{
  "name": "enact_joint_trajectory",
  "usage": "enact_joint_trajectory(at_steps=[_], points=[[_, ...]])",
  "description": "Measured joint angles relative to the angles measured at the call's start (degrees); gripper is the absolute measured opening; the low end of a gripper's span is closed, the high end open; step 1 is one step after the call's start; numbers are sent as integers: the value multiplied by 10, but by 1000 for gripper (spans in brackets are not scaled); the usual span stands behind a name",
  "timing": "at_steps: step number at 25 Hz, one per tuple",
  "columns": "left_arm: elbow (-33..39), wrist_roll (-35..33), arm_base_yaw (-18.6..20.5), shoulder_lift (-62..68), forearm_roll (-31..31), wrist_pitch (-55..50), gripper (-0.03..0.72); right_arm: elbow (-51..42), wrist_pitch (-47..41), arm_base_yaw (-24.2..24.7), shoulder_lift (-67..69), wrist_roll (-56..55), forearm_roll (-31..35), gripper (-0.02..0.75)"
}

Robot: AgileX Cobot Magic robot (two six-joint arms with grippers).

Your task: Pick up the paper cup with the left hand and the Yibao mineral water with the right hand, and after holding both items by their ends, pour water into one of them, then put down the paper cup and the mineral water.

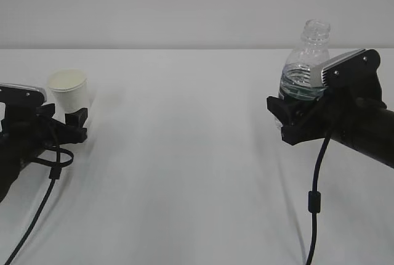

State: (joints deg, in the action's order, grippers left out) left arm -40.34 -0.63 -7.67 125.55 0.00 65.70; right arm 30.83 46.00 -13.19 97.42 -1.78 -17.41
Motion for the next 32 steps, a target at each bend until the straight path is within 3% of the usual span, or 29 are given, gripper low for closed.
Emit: enact_joint_trajectory(at_steps=[14,25,32], points=[[-67,0,1,38,-4,0,538,0,0,0,0,0,0,499],[-69,0,20,47,-7,0,540,0,0,0,0,0,-2,500],[-71,0,24,54,36,0,573,0,0,0,0,0,-5,499]])
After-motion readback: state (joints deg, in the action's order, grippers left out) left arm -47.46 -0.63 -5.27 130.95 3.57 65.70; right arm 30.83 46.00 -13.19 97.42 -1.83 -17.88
